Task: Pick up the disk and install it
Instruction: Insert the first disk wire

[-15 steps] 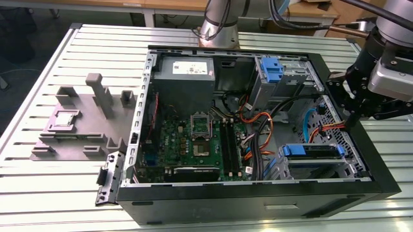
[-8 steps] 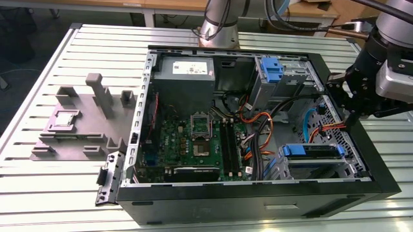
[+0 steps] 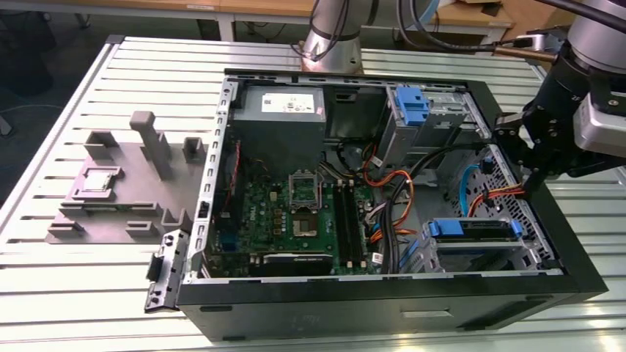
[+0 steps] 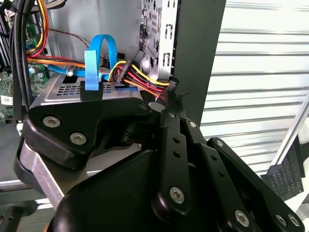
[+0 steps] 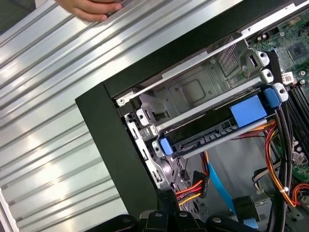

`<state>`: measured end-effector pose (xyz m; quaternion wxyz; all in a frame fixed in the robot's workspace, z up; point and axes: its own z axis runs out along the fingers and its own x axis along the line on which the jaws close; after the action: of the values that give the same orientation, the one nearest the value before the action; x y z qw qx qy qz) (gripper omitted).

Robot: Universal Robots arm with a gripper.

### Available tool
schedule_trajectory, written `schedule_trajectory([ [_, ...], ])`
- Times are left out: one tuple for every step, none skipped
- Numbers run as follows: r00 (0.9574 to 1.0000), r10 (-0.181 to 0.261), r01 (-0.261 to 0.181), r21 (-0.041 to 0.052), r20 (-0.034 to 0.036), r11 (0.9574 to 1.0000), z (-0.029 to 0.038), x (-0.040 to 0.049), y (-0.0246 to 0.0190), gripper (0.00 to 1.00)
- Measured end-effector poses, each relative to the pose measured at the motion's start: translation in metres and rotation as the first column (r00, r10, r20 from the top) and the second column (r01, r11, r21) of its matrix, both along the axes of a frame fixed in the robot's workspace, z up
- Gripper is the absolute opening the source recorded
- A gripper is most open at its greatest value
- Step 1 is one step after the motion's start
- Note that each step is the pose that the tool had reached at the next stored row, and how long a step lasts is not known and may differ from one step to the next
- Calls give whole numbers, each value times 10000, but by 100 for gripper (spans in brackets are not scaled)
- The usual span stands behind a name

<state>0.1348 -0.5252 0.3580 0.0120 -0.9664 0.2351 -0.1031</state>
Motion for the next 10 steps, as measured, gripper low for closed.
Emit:
schedule_trajectory([
  [10000, 16, -16, -21, 7, 10000, -1, -5, 0, 10],
  [10000, 34, -34, -36, 11, 10000, -2, -5, 0, 10],
  [10000, 54, -54, -43, 16, 10000, -2, -5, 0, 11],
  [10000, 72, -72, -48, 18, 10000, -2, -5, 0, 11],
  [10000, 81, -81, -49, 18, 10000, -2, -6, 0, 17],
  [10000, 82, -82, -48, 18, 10000, -2, -6, 0, 17],
  [10000, 82, -82, -47, 18, 10000, -2, -6, 0, 24],
  [10000, 85, -84, -48, 18, 10000, -2, -6, 0, 24],
  [10000, 89, -89, -49, 19, 9999, -2, -6, 0, 24],
  [10000, 96, -96, -54, 22, 9999, -4, -5, 0, 24],
])
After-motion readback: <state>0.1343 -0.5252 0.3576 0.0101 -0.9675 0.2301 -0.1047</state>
